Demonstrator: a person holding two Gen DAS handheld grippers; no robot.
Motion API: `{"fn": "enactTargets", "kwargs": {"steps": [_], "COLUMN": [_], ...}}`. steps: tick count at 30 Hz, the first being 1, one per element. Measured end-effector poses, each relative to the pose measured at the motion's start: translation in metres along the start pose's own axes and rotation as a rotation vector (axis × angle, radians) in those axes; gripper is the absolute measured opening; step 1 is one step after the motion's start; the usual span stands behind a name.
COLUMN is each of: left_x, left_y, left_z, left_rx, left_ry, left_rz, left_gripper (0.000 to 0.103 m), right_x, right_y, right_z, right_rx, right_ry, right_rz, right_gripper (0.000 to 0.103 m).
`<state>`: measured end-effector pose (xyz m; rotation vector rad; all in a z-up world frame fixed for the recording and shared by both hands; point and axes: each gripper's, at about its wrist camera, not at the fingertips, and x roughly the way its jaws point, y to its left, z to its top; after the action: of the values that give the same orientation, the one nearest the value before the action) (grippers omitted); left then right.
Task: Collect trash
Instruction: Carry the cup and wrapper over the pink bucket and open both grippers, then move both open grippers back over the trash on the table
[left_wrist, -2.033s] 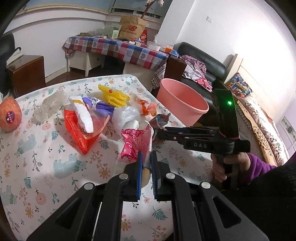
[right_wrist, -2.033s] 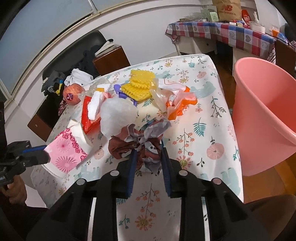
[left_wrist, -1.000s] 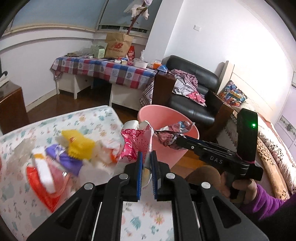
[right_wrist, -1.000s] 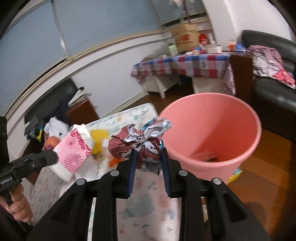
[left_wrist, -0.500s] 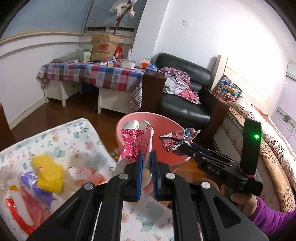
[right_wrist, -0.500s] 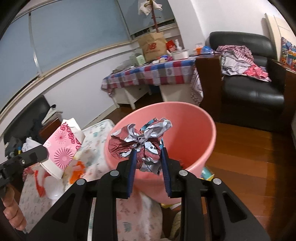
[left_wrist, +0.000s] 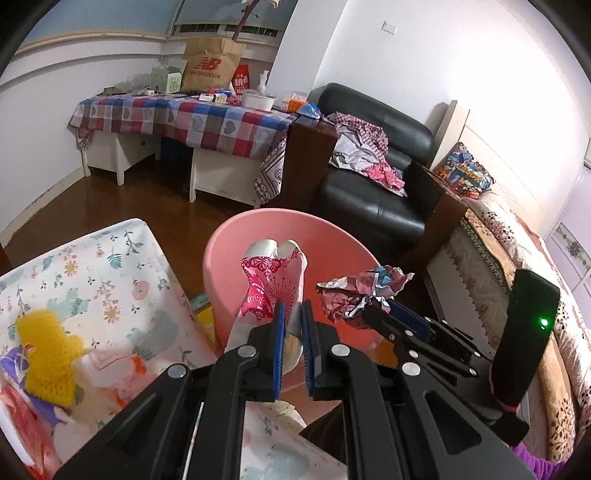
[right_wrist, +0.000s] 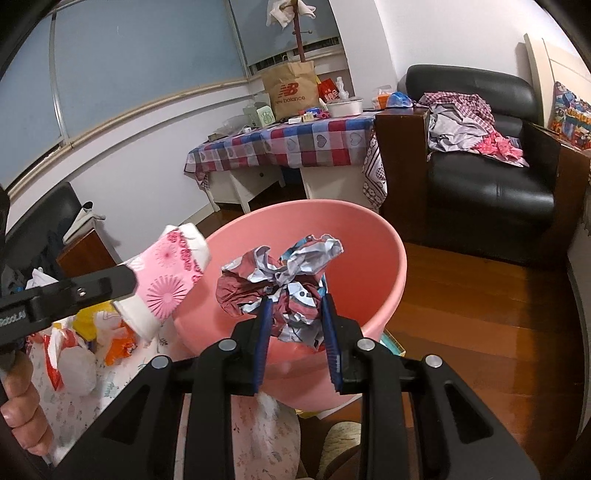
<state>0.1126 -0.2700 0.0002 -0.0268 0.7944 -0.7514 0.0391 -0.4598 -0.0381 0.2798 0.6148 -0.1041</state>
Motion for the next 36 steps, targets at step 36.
{"fn": "enactTargets", "kwargs": {"steps": [36], "left_x": [-0.029], "left_y": [-0.014], "left_z": [0.013], "left_rx": [0.045], "left_ry": [-0.081], "left_rz": [0.041], "left_gripper": [0.049], "right_x": [0.005], "right_y": [0.021], "right_z": [0.006], "right_rx": [-0.038], "right_ry": [0.051], "right_rz": [0.0], "right_gripper": [0.046]}}
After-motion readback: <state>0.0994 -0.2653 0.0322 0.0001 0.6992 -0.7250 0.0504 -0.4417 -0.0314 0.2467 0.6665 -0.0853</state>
